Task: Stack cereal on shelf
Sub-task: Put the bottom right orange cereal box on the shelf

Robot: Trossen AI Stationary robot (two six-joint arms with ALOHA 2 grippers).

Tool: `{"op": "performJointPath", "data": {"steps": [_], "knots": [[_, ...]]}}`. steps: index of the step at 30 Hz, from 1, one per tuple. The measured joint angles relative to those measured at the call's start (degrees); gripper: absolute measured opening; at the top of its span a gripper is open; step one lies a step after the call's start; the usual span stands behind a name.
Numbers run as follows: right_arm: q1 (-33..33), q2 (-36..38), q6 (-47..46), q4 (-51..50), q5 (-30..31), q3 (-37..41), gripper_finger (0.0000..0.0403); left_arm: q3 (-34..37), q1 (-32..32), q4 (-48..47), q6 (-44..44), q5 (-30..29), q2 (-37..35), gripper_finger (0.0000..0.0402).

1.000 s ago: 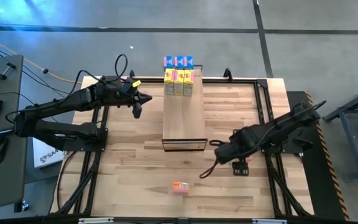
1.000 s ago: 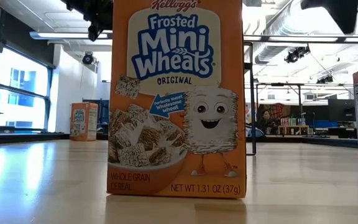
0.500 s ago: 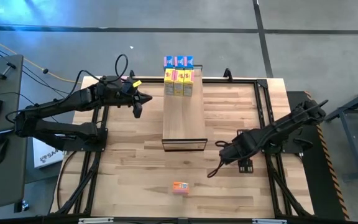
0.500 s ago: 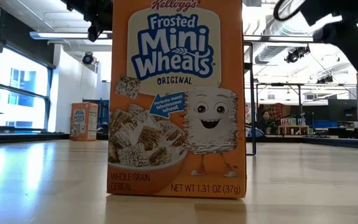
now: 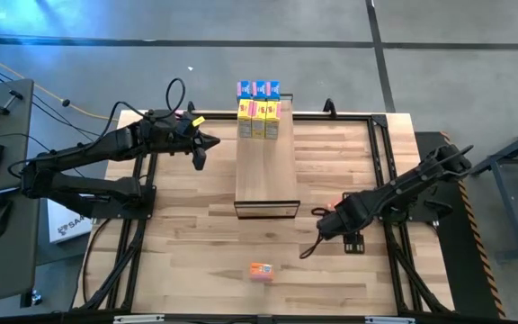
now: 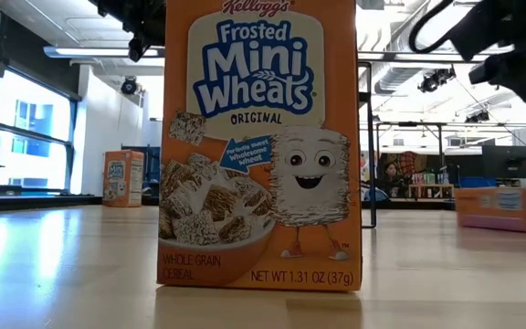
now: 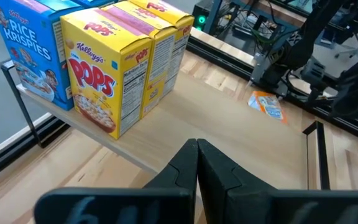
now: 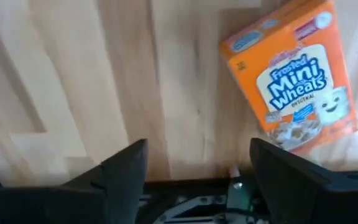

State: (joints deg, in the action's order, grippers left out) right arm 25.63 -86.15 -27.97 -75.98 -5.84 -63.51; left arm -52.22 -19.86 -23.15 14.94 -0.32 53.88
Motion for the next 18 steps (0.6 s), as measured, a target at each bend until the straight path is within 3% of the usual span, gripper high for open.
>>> {"op": "performJointPath", "data": {"steps": [6, 9, 12, 14, 18], "knots": [[-0.4, 0.5, -7.0, -3.6, -1.1, -3.4, 0.0252, 0.0, 0.0, -0.6, 1.4, 0.0, 0.0, 0.0], [-1.7, 3.5, -12.4, -6.0, 2.9, -6.2, 0.0236, 0.0, 0.1, -1.8, 1.4, 0.0, 0.0, 0.0], [-4.5, 8.5, -16.8, -5.3, 11.0, -5.4, 0.0185, 0.0, 0.1, -1.9, 1.4, 0.0, 0.4, 0.0], [-8.2, 12.7, -18.1, -1.9, 12.7, -2.3, 0.0135, 0.0, 0.2, -1.5, 1.4, 0.2, 0.4, 0.0], [-13.8, 19.9, -15.7, 13.4, 7.2, 6.2, 0.0025, 0.2, 3.1, -1.5, 1.5, 1.4, 0.3, 0.0]]}}
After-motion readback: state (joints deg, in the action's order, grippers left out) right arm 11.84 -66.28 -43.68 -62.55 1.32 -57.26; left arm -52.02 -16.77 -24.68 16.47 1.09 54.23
